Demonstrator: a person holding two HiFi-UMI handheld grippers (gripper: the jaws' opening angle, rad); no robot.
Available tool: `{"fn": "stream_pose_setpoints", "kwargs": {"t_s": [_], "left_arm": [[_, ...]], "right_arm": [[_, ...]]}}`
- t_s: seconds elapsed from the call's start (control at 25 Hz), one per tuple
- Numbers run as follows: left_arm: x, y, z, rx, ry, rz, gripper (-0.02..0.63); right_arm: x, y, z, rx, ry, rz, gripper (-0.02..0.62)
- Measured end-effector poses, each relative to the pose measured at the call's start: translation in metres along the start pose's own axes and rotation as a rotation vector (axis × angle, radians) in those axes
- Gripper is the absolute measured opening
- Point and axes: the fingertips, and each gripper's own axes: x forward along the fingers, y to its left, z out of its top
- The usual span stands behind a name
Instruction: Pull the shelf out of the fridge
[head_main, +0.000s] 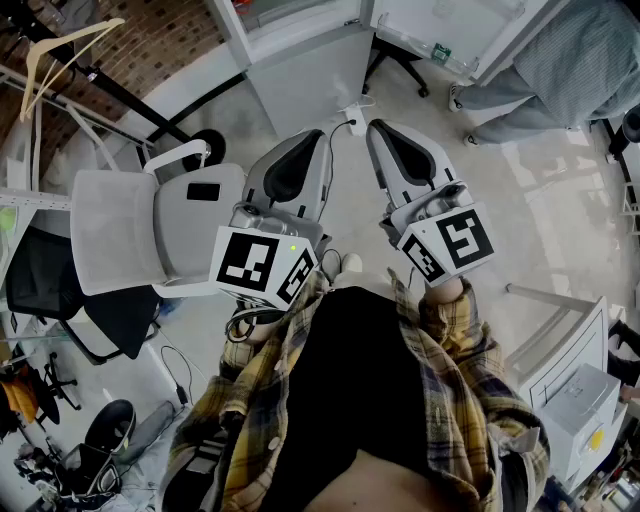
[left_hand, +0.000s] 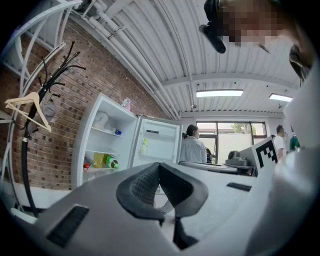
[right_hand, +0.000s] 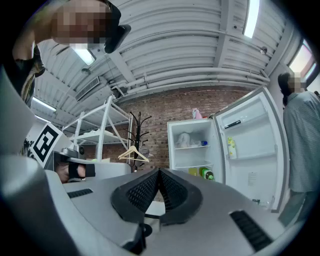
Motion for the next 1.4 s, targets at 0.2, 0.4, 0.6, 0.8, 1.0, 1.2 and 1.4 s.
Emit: {"fn": "stream_pose_setpoints", "kwargs": {"t_s": [0.2,0.4,0.6,0.8,1.0,1.2,1.4], "left_arm": [[0.006,-0.003,0.000,-0.003,-0.002,0.008,0.005],[0.010,-0.012,-0.004,0.002,0.002,0.025,0.005],[0.005,-0.019,-0.007,0.005,-0.005,0.059,0.005],[0.001,-0.020,-0.009,0.011,-0.002,0.079,0.005],[0.009,-0.011,-0.011,0.001,0.010,0.090,0.005],[0.030,0.008,-0.014,-0.002,0.019,0.079,0.005],[0.066,0.043,-0.009,-0.005,0.021,0.054,0.005]], "right_arm": [[-0.005,-0.008,-0.001,0.018,-0.003,-0.004,0.018],[-0.015,-0.016,-0.002,0.023,0.001,0.008,0.018],[-0.024,-0.017,-0.006,0.035,-0.003,0.036,0.018],[-0.026,-0.017,-0.010,0.045,-0.002,0.048,0.018],[-0.017,-0.023,-0.017,0.067,0.015,0.056,0.018],[0.004,-0.041,-0.023,0.083,0.022,0.041,0.018],[0.046,-0.063,-0.028,0.086,0.029,0.019,0.018]]}}
